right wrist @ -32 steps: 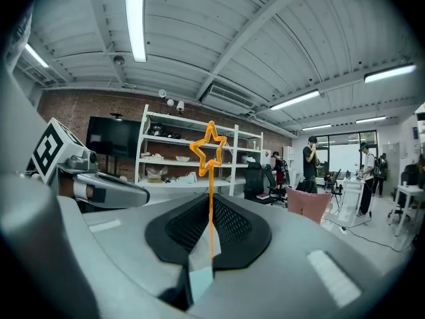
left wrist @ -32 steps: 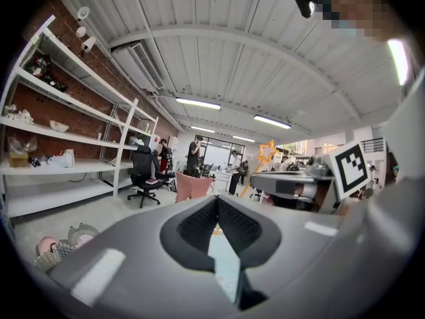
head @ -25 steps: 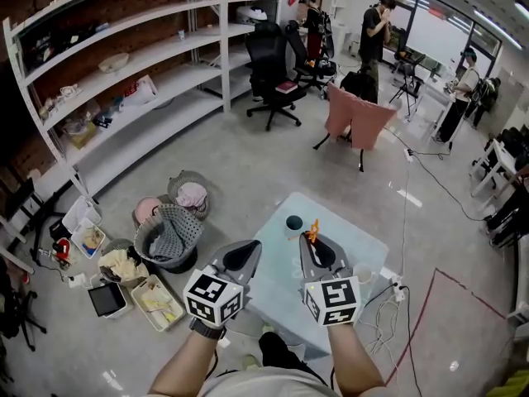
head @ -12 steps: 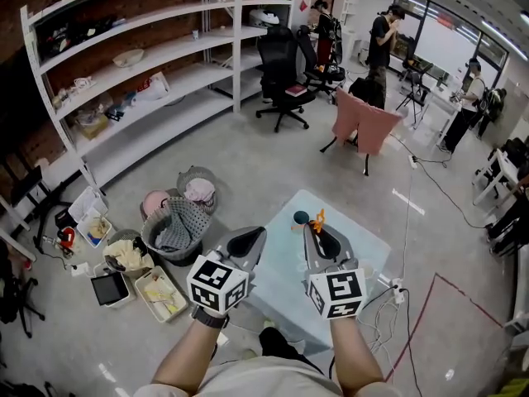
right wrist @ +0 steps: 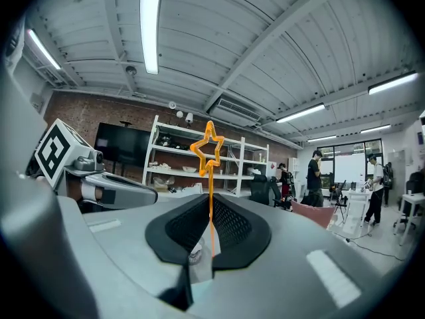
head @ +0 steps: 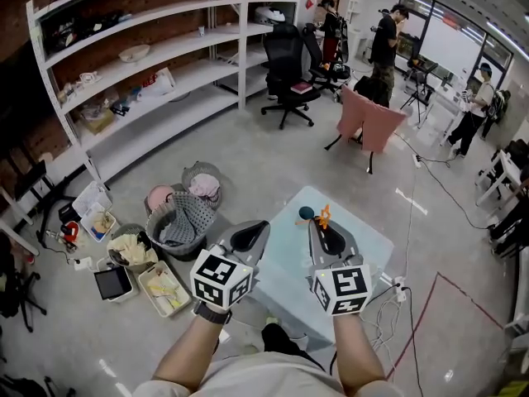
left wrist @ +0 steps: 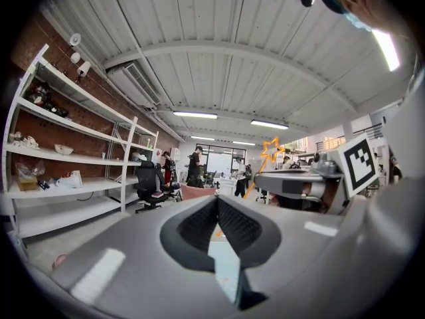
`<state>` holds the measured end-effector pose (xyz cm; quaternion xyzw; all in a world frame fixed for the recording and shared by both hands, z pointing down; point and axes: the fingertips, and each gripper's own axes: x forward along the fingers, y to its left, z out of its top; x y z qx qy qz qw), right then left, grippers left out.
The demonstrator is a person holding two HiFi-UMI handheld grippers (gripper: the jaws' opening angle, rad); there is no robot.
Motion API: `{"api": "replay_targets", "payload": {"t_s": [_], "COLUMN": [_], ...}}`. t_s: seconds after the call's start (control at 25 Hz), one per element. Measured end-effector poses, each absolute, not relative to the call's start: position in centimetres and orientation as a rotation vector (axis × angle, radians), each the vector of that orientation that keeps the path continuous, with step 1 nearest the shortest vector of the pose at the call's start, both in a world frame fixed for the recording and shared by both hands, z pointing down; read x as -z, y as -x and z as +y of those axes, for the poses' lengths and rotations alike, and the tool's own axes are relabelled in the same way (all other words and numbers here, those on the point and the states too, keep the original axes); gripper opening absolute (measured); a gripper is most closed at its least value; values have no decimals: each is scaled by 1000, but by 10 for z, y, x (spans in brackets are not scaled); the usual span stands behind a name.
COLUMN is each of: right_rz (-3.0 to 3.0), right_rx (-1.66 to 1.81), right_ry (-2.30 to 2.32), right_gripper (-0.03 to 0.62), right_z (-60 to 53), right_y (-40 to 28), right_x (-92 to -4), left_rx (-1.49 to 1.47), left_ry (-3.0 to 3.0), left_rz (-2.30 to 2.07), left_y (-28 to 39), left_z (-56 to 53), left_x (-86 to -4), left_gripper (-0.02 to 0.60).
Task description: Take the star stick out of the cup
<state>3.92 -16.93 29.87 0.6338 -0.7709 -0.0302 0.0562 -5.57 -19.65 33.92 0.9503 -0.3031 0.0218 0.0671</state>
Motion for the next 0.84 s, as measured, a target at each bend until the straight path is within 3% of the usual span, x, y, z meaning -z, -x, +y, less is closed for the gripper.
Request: {"api": "replay_targets", "payload": {"t_s": [0.84], "right_rz": [-2344], "right_rx": [80], "right_ry": [-1932], "right_gripper": [26], "right_z": [-174], "right_y": [-40], "right_x": [-304], "left_rx": [-50], "left_ry": [-2861], "left_rz": [-912], "left_y": [54], "left_z": [-201], "left_x": [-341], "left_gripper": [6]}}
